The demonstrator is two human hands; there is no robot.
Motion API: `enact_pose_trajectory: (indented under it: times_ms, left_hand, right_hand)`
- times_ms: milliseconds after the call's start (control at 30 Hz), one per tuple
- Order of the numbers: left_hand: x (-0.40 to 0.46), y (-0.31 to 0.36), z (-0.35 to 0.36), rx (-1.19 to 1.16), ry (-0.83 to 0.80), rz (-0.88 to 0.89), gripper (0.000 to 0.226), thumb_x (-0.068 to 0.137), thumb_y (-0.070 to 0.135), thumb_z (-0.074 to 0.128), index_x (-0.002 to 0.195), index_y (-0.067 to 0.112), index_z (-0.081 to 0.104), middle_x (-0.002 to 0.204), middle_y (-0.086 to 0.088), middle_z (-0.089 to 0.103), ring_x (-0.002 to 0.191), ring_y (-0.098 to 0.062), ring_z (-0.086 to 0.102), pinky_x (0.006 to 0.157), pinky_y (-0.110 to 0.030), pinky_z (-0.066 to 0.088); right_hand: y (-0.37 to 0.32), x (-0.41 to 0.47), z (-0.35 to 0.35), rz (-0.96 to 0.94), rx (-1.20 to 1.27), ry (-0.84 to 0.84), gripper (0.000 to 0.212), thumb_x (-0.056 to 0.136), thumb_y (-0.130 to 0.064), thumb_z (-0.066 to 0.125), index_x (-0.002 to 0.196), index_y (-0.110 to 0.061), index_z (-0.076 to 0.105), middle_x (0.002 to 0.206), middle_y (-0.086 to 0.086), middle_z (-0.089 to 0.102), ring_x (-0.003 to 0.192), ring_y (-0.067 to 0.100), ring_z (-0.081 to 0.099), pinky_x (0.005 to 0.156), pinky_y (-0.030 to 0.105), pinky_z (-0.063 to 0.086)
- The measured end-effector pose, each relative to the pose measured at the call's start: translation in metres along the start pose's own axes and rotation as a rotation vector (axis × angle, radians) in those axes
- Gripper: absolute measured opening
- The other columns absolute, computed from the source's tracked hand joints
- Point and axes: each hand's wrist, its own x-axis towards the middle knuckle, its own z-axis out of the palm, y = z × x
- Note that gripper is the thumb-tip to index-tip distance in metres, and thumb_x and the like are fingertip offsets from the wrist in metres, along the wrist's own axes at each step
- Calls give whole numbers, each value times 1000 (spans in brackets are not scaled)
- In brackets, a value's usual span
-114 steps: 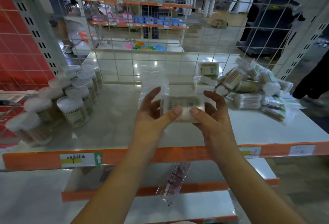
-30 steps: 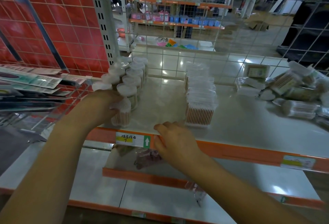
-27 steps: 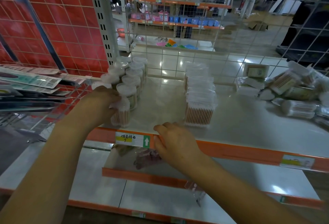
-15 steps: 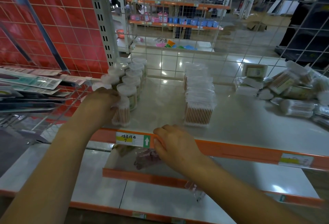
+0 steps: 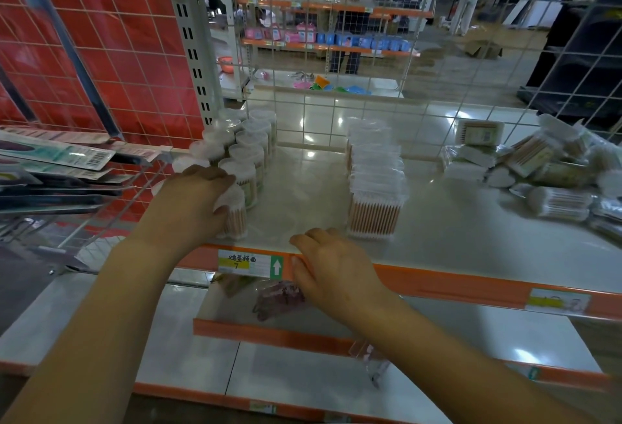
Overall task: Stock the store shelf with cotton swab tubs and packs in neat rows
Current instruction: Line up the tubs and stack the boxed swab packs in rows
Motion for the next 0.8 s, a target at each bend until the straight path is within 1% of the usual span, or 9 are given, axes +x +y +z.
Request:
enact_pose_trajectory:
  times_ms: [100,200,267,367,433,567,667,733,800]
  left_hand:
    - [4,16,-5,11,14,11,51,52,-4,79,102,-3,68,95,-20,68,79,-40,64,66,-48,52]
    - [5,16,-1,10,-12,2,53,46,-10,75,98,-1,68,87,-19,68,73,-39,63,59,-43,51]
    - [4,12,5,-30,-33,6,47,46,-15,70,91,-3,69,81,-21,66,69,-40,63,56,-45,53]
    - [3,9,8,-77,-38,-1,36,48,-17,74,82,-5,70,80,-25,67,68,-42,64,57,-50,54]
    - [3,12,6,-89,-20,-22,34,47,-20,75,77,-6,71,79,-26,67,67,-43,65,60,-51,55]
    - [3,16,1,-86,-9,-31,37,41,-23,73,75,-7,71,77,-27,67,66,-43,65,61,-52,53]
    - [5,18,0,-104,-58,-44,42,44,-22,71,84,-8,70,86,-29,67,74,-46,64,67,-54,53]
    - [8,24,-2,-111,-84,-56,49,49,-19,69,96,-6,69,95,-27,66,83,-46,63,71,-51,53]
    - [13,35,-3,-92,-81,-42,52,51,-17,67,101,-3,68,97,-25,66,85,-43,63,70,-48,54]
  right_hand:
    - [5,3,-6,14,31,49,33,94,-22,43,120,-8,57,110,11,61,99,29,53,82,41,46]
    - [12,2,-11,46,44,79,32,94,-23,44,120,-9,58,110,11,62,100,28,53,82,40,46]
    - [16,-1,-12,57,56,86,32,94,-22,43,120,-9,58,111,10,62,101,27,53,83,40,47]
    - [22,-6,-12,66,66,103,32,94,-22,45,122,-10,58,111,10,62,100,27,55,83,38,47]
    - [26,-8,-9,74,72,115,31,92,-20,46,117,-9,61,106,12,64,95,30,58,79,40,49]
    - [30,-11,-4,87,94,139,33,84,-23,46,101,-6,68,89,14,67,79,34,62,65,43,53]
    - [34,-13,-5,91,108,149,34,84,-25,46,104,-6,68,91,14,68,81,33,62,66,42,53]
    - [37,-14,-9,87,119,170,33,85,-24,47,104,-6,67,92,14,68,81,33,62,66,42,54]
    - [40,-15,-13,87,117,191,33,85,-24,48,103,-5,67,91,14,68,80,34,62,65,44,54]
